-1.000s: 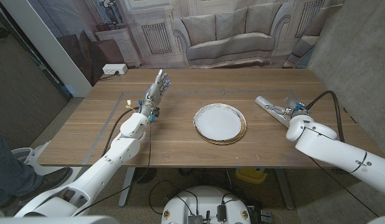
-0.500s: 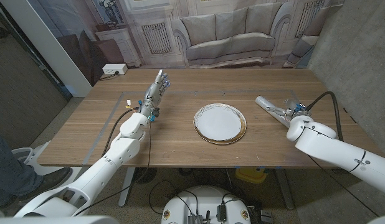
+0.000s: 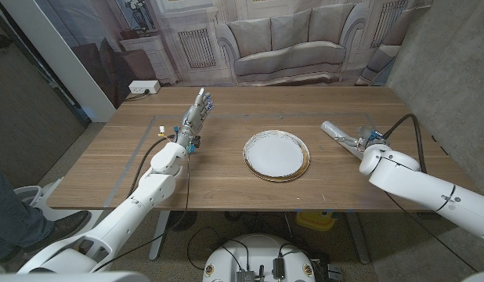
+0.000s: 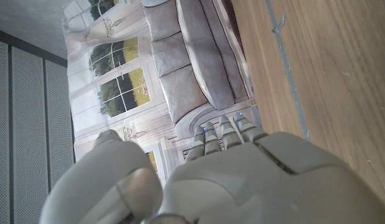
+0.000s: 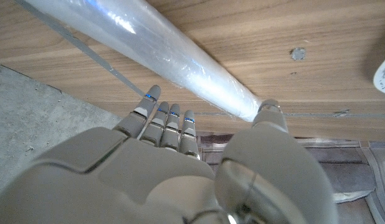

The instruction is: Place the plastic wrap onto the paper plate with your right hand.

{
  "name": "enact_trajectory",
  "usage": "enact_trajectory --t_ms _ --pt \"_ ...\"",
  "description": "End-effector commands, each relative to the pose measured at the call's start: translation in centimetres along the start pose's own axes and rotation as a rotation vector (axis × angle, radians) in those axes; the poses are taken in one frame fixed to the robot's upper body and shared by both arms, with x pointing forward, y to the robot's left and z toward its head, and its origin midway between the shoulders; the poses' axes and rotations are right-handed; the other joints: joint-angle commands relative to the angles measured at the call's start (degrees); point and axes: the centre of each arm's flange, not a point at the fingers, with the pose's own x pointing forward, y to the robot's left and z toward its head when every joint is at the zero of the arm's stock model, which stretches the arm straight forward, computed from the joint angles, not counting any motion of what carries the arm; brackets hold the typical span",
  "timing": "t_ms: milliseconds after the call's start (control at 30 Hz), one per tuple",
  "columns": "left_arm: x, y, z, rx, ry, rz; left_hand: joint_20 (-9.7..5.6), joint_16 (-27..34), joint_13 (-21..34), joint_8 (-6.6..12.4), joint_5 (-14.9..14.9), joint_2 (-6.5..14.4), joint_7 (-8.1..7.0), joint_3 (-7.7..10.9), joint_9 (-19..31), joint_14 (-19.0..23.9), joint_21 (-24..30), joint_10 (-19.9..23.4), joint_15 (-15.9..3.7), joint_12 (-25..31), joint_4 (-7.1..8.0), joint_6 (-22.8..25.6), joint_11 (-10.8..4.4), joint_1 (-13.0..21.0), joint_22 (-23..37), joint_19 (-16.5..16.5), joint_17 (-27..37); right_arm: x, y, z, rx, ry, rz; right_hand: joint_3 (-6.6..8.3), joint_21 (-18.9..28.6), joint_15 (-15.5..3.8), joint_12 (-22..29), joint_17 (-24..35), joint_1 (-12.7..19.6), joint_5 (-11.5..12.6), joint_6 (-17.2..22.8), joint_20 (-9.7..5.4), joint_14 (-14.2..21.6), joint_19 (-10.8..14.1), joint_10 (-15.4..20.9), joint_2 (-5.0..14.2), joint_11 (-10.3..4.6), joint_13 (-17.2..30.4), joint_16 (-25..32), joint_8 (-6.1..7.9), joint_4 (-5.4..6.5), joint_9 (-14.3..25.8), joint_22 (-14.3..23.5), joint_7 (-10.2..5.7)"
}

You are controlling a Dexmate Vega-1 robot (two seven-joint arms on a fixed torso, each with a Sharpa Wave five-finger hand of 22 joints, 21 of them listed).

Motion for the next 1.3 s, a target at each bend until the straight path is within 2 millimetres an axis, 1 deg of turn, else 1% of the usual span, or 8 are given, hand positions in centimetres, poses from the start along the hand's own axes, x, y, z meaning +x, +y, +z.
enact_trajectory --t_ms 33,67,233,667,967,1067,1133,1300 --pt "0.3 -0.1 0.0 0.0 0.004 -0.007 0.0 0.01 -0.01 -0.06 -0.19 0.1 0.23 -0.34 0.16 0.31 -0.02 0.21 -0.05 -0.24 -0.03 0.41 -0.13 0.52 0.25 -0.36 0.25 0.5 0.2 0.1 -0.011 0.015 0.022 -0.02 -0.1 -0.01 0.11 0.05 0.66 0.59 0.28 -0.22 0.68 0.67 0.35 0.12 -0.03 0.0 -0.02 0.27 -0.64 0.21 0.34 0.04" --pt "0.4 -0.1 0.0 -0.001 0.002 -0.007 -0.02 0.0 -0.01 -0.06 -0.19 0.11 0.25 -0.36 0.16 0.29 -0.02 0.12 -0.05 -0.28 -0.03 0.39 0.09 0.52 0.25 -0.36 0.25 0.5 0.2 0.1 -0.01 0.02 0.024 -0.01 -0.12 0.0 0.1 0.05 0.7 0.61 0.3 -0.25 0.68 0.69 0.34 0.13 -0.1 0.0 -0.03 0.27 -0.65 0.21 0.34 0.04" --pt "0.4 -0.1 -0.1 -0.004 0.002 -0.007 0.02 0.0 -0.01 -0.07 -0.2 0.13 0.23 -0.42 0.16 0.3 -0.02 0.19 -0.01 -0.26 -0.02 0.38 0.18 0.54 0.25 -0.37 0.25 0.6 0.4 0.0 -0.012 0.027 0.033 0.05 -0.2 0.0 0.12 0.05 1.01 0.84 0.39 -0.28 0.88 1.0 0.53 0.23 -0.08 -0.01 -0.04 0.27 -0.75 0.21 0.35 0.01" --pt "0.1 0.2 -0.2 -0.003 0.005 -0.001 0.05 -0.02 -0.01 -0.05 -0.22 0.2 0.21 -0.57 0.16 0.25 -0.01 0.29 -0.09 -0.23 -0.01 0.47 -0.09 0.61 0.26 -0.38 0.25 1.2 0.7 0.1 -0.023 0.035 0.052 0.11 -0.3 -0.26 0.11 0.08 1.33 1.18 0.75 -0.42 1.09 1.6 0.77 0.45 -0.18 -0.01 -0.08 0.35 -0.79 0.22 0.37 0.09" --pt "0.2 0.3 -0.4 -0.008 0.004 0.007 0.07 -0.02 -0.01 0.02 -0.24 0.26 0.26 -0.66 0.16 0.24 -0.06 0.38 -0.17 -0.2 0.01 0.67 -0.01 0.64 0.26 -0.55 0.25 1.5 0.9 0.1 -0.021 0.044 0.062 0.34 -0.42 -0.46 0.12 0.07 2.14 1.57 1.35 -0.54 1.43 2.22 1.03 0.73 -0.43 -0.01 -0.1 0.51 -1.06 0.23 0.38 -0.04" --pt "0.2 0.3 -0.4 -0.007 0.005 0.009 -0.05 -0.02 -0.01 0.06 -0.25 0.29 0.18 -0.72 0.16 0.22 -0.09 0.61 -0.18 -0.12 0.02 0.8 -0.27 0.66 0.26 -0.64 0.25 1.7 1.0 0.0 -0.021 0.046 0.065 0.38 -0.41 -0.47 0.12 0.07 2.33 1.68 1.48 -0.64 1.61 2.51 1.12 0.79 -0.45 -0.01 -0.07 0.54 -1.12 0.24 0.38 -0.05" --pt "0.2 0.3 -0.4 -0.008 0.006 0.009 -0.03 -0.04 -0.01 0.06 -0.25 0.31 0.19 -0.76 0.16 0.19 -0.09 0.63 -0.18 -0.12 0.02 0.81 -0.03 0.68 0.26 -0.64 0.25 1.7 1.0 0.1 -0.019 0.052 0.065 0.42 -0.49 -0.55 0.2 0.07 2.5 1.76 1.67 -0.65 1.71 2.58 1.38 0.85 -0.49 -0.01 -0.08 0.58 -1.17 0.24 0.39 -0.03" --pt "0.4 0.3 -0.4 -0.006 0.006 0.016 -0.02 -0.04 -0.01 0.08 -0.25 0.33 0.25 -0.81 0.16 0.18 -0.16 0.65 -0.16 -0.12 0.03 0.89 -0.06 0.7 0.26 -0.86 0.25 2.0 1.1 0.0 -0.021 0.052 0.071 0.54 -0.55 -0.72 0.23 0.07 2.86 1.91 1.84 -0.76 1.94 2.85 1.6 1.04 -0.66 -0.01 -0.06 0.61 -1.26 0.25 0.4 -0.05"
